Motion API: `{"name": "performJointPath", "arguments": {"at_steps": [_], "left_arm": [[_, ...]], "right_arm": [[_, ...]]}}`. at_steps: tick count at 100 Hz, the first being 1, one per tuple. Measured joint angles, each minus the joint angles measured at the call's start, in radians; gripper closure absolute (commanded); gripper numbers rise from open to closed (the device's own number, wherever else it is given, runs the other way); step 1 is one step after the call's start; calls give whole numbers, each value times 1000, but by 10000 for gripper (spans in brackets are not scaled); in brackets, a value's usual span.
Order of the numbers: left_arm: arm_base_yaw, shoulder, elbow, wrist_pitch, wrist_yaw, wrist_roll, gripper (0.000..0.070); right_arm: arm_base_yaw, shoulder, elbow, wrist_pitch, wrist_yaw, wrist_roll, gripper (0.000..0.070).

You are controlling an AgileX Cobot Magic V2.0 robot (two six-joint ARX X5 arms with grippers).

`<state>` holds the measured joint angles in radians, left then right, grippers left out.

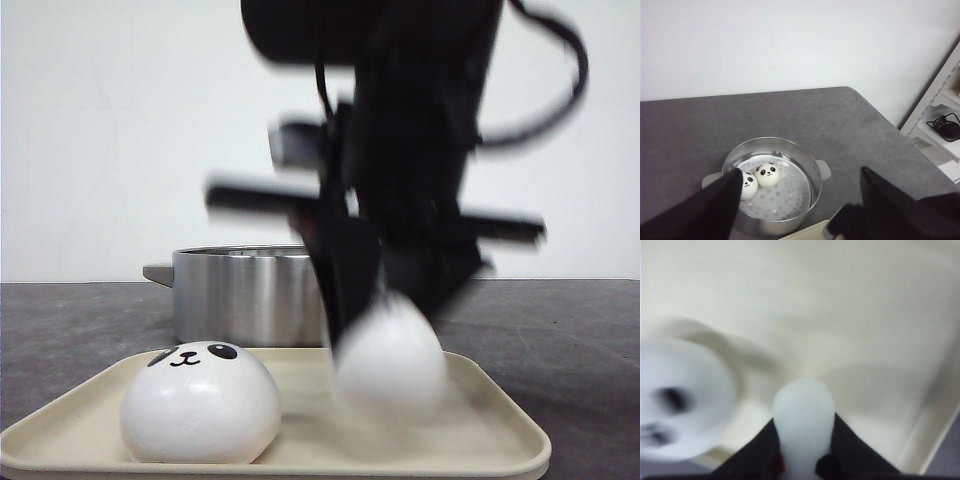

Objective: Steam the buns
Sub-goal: 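Lower the right gripper onto the bun nearest it and grasp it, then lift the bun with the right gripper and release it into the steamer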

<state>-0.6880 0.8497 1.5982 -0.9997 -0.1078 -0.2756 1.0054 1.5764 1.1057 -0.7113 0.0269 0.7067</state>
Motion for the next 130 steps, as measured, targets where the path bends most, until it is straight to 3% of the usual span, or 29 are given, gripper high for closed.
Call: {"name": "performJointPath", "arguments": {"at_steps": [14, 30, 37, 51, 77, 95, 100, 110, 115, 121, 130], "left_arm": [[0, 0, 0, 2, 0, 0, 267], [0, 0, 0, 27, 0, 0, 267], [0, 0, 0, 41, 0, 0, 267], [0, 0, 0, 45, 0, 0, 267], [0, 2, 0, 42, -23, 15, 267], [0, 2, 0, 37, -24, 15, 267], [0, 2, 0, 34, -24, 16, 267], [0, 2, 0, 23, -24, 16, 267], [0, 2, 0, 16, -24, 16, 267], [0, 2, 0, 6, -24, 16, 267], [0, 3, 0, -3, -24, 16, 267]], "right_arm": [[49, -137, 207, 13, 55, -46, 694], [23, -161, 418, 50, 289, -164, 694], [-29, -137, 460, 90, 329, -232, 694], [-150, -52, 464, 116, 257, -312, 694], [-316, 212, 459, 42, 55, -337, 694], [-334, 327, 458, 21, 25, -340, 686], [-337, 348, 458, 15, 25, -340, 617], [-340, 370, 457, 2, 25, -343, 317], [-340, 371, 457, 2, 25, -344, 206], [-342, 371, 457, 10, 26, -344, 139], [-342, 371, 457, 16, 25, -344, 105]]}}
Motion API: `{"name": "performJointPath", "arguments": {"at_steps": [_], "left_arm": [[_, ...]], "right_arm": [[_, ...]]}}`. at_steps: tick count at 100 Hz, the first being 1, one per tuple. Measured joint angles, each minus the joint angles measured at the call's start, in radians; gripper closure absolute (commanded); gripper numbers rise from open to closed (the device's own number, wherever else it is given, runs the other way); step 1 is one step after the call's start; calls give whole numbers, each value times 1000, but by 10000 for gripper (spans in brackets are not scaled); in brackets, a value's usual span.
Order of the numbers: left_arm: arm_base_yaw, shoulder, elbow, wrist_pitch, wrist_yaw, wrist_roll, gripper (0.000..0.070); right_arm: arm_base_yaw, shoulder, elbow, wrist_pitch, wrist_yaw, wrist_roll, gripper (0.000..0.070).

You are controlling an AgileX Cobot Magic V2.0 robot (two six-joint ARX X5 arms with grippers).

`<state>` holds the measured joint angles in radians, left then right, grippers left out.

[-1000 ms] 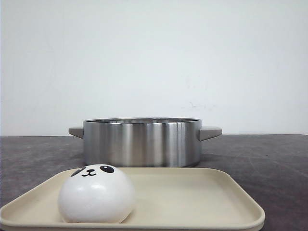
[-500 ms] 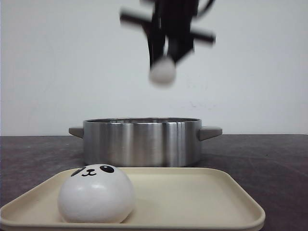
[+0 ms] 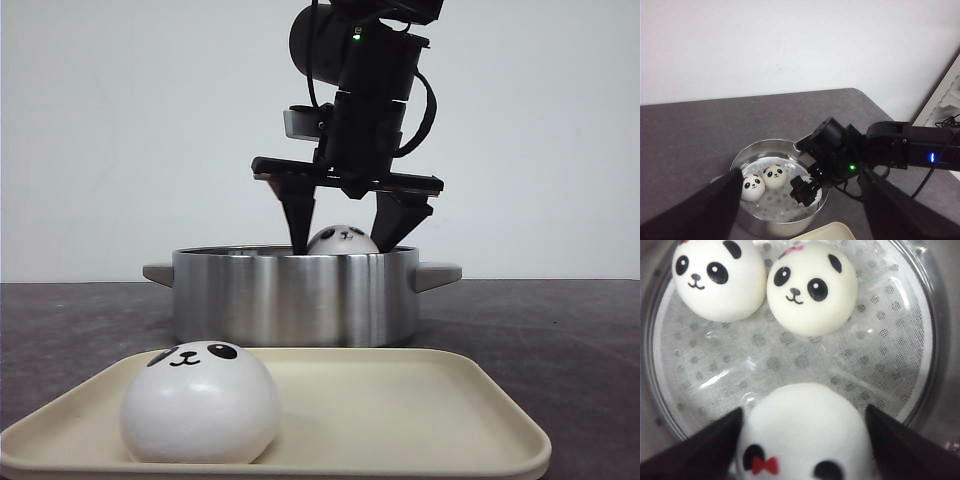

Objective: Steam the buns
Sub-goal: 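Lift the bun with the right gripper and release it into the steamer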

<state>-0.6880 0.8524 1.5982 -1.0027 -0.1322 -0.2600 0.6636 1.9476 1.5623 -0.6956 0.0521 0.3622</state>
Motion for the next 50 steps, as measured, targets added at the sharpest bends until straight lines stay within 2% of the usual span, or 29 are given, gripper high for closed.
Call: {"name": "performJointPath", "arguments": {"at_steps": [8, 22, 24, 27, 35, 50], "left_arm": [[0, 3, 0, -10, 0, 0, 267], [0, 12, 0, -47, 0, 0, 267], [0, 13, 0, -57, 0, 0, 267], [0, 17, 0, -74, 0, 0, 267], [0, 33, 0, -122, 0, -1, 266], [0, 78, -14, -193, 18, -22, 266]], "right_arm": [[-5, 0, 0, 0, 0, -3, 76], [-11, 0, 35, -78, 0, -34, 95], [-11, 0, 47, -92, 0, -38, 133], [-11, 0, 71, -113, 1, -45, 247], [-15, -3, 148, -162, 4, -62, 699], [4, -89, 247, -221, 6, -108, 683]]}}
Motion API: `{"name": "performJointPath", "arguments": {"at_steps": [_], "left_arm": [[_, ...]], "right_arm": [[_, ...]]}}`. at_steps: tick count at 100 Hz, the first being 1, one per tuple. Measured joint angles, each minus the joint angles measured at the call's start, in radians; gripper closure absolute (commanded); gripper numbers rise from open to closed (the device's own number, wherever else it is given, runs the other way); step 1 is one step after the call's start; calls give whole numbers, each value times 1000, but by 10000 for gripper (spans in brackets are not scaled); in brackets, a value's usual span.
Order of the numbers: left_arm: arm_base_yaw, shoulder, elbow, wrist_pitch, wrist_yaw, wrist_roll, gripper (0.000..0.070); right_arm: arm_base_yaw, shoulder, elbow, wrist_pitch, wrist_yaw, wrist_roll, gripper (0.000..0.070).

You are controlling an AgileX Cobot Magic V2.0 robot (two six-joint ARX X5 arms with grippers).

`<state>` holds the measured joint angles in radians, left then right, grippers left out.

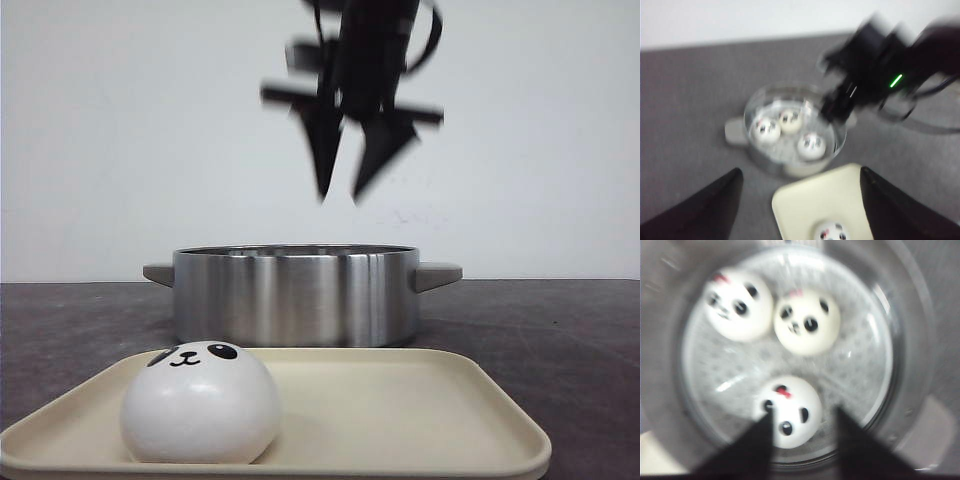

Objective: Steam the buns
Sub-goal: 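Lift the bun with the right gripper and release it into the steamer, then lower the left gripper onto the last bun on the tray and grasp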

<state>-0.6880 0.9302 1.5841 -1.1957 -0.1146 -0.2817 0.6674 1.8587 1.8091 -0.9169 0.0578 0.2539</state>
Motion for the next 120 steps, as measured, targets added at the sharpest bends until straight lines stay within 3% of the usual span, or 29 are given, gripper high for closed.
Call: {"name": "performJointPath", "arguments": {"at_steps": [12, 27, 48, 52, 61, 64, 83, 120], "left_arm": [[-7, 29, -70, 11, 55, -40, 266], [-50, 48, -216, 37, 65, -78, 265], [-130, 47, -488, 195, 74, -167, 250], [-146, 55, -542, 227, 90, -188, 211], [-184, 91, -646, 302, 124, -243, 31], [-196, 109, -672, 321, 133, -260, 0], [-240, 257, -714, 402, 139, -299, 0], [-266, 496, -714, 527, 140, -335, 0]], "right_arm": [[57, -159, 31, 9, 7, -19, 683], [149, -383, 36, -9, 83, -23, 683], [249, -621, 36, -17, 179, -23, 683], [260, -655, 37, -23, 182, -23, 683], [269, -715, 37, -47, 200, -23, 683], [269, -731, 37, -58, 213, -23, 683], [268, -795, 37, -117, 286, -23, 684], [269, -812, 37, -183, 286, -21, 683]]}}
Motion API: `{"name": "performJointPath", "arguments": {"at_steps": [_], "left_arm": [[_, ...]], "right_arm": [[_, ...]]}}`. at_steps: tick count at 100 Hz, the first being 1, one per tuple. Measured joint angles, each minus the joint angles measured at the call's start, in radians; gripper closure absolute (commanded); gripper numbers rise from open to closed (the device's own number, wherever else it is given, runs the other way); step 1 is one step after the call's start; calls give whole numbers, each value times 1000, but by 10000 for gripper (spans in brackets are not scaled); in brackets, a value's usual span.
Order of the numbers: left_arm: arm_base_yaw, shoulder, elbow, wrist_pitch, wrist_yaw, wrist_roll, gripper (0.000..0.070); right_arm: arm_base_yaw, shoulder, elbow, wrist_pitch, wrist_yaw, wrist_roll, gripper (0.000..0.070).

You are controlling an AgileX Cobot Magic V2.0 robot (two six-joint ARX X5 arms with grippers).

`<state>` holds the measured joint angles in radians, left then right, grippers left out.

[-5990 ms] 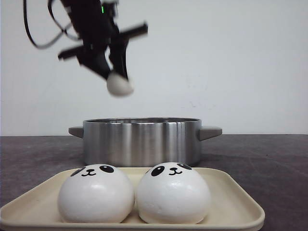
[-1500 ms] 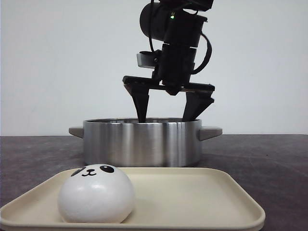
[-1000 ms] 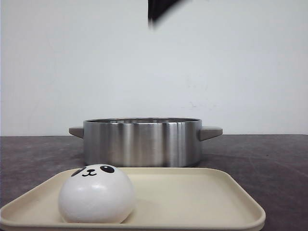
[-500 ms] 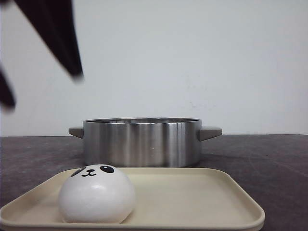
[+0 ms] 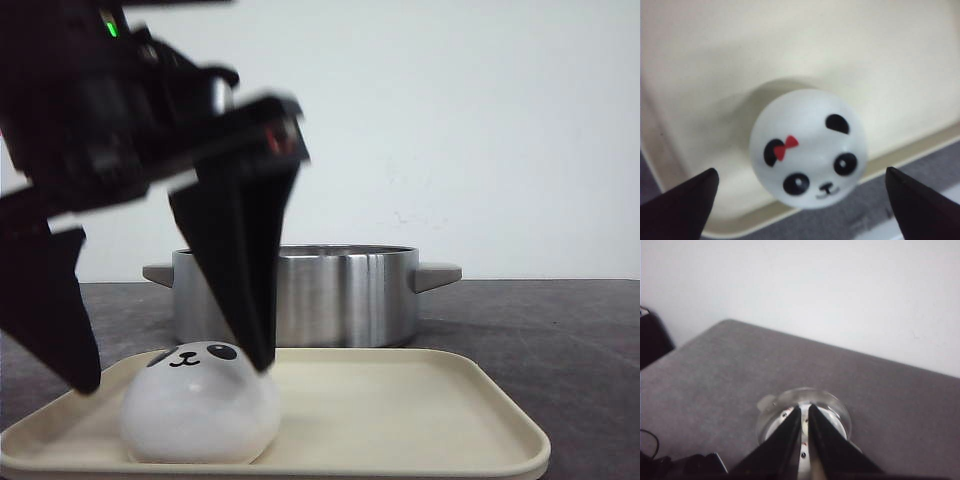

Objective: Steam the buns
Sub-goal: 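Lower the left gripper onto the last bun on the tray and grasp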

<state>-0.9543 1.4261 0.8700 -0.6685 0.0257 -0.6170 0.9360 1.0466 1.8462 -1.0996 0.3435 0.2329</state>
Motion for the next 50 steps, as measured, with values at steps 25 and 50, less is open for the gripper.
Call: {"name": "performJointPath", "arguments": {"at_steps": [25, 50], "left_arm": [[0, 51, 0, 30, 0, 0, 56], [0, 52, 0, 30, -1, 0, 693]], "right_arm": [[0, 4, 0, -41, 0, 8, 683], [0, 2, 0, -41, 0, 11, 683]]}}
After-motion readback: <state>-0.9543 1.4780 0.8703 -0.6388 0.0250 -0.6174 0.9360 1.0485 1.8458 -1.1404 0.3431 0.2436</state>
